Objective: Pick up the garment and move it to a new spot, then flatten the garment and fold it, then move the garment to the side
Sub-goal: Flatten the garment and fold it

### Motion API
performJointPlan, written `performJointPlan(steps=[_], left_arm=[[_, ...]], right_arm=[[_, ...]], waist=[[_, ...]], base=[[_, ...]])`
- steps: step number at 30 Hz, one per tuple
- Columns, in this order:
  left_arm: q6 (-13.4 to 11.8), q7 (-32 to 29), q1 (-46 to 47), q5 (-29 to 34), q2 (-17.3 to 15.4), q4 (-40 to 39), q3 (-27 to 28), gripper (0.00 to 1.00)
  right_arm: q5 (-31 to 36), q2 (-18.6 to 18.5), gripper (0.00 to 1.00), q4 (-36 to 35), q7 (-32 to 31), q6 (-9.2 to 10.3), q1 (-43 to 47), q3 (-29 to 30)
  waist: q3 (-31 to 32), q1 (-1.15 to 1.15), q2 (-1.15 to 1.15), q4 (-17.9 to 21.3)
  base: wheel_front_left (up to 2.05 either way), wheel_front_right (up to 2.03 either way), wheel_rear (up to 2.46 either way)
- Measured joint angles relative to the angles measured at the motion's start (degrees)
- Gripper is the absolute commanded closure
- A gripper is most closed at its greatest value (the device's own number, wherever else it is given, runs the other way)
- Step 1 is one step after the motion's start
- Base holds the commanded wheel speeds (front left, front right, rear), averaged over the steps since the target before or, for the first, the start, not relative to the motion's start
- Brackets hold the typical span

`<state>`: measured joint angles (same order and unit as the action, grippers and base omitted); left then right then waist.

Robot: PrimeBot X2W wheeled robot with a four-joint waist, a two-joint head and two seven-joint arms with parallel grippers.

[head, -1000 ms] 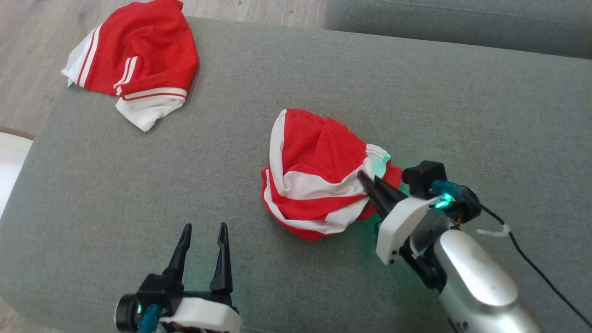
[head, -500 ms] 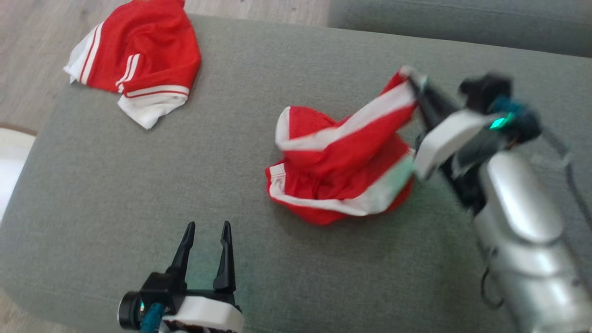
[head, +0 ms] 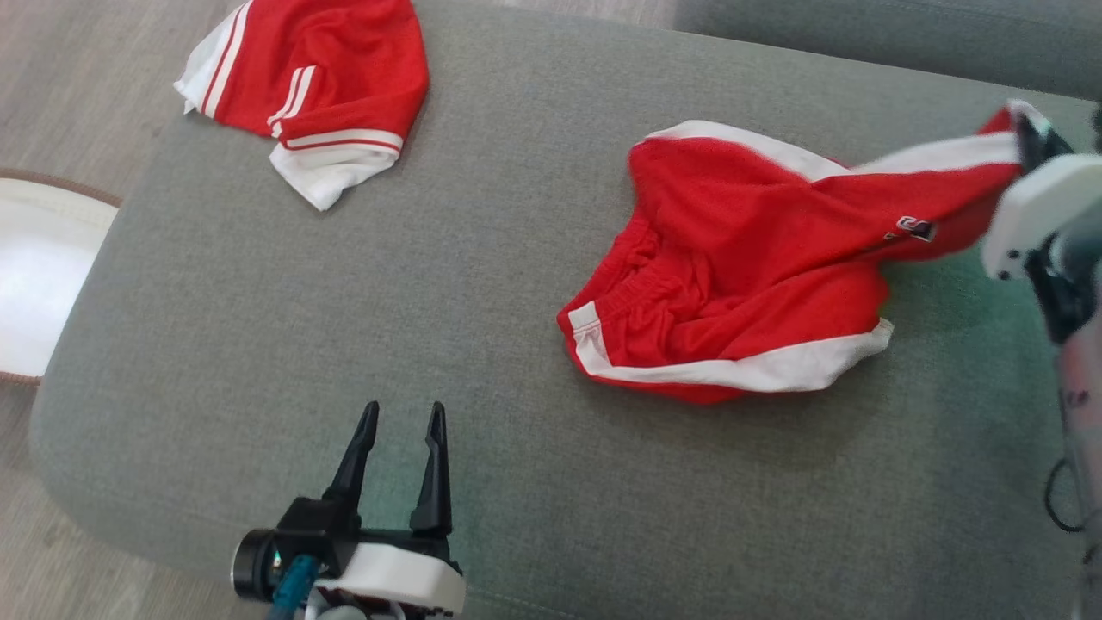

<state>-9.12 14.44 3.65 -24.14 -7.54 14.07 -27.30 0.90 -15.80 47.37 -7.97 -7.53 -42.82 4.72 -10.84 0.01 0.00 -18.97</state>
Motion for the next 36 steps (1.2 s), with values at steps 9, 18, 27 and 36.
performJointPlan(steps=[9, 18, 27, 36], left_arm=[[0.13, 0.00, 0.01, 0.93, 0.14, -0.04, 1.26, 0.00], [0.33, 0.00, 0.08, 1.13, 0.12, 0.20, 1.27, 0.00], [0.05, 0.00, -0.25, 1.12, -0.29, 0.26, 1.40, 0.00], [-0.42, -0.01, -0.59, 1.11, -0.87, -1.23, 1.47, 0.00]], right_arm=[[3.30, 1.29, 0.00, 2.46, 8.33, 0.00, 0.89, 6.60], [0.65, 4.10, 0.00, 1.53, 14.01, 0.00, 4.03, 2.27], [-4.31, 6.09, 0.00, -4.12, 13.94, 0.00, 17.18, -3.75], [-5.92, 8.18, 0.00, -10.09, 7.39, 0.00, 24.53, -8.77]], waist=[[0.21, 0.00, 0.00, 3.15], [1.76, -0.01, 0.00, 6.30], [3.80, -0.01, 0.00, 7.83], [3.04, -0.01, 0.00, 8.72]], base=[[0.00, 0.00, 0.00], [0.00, 0.00, 0.00], [0.00, 0.00, 0.00], [0.00, 0.00, 0.00]])
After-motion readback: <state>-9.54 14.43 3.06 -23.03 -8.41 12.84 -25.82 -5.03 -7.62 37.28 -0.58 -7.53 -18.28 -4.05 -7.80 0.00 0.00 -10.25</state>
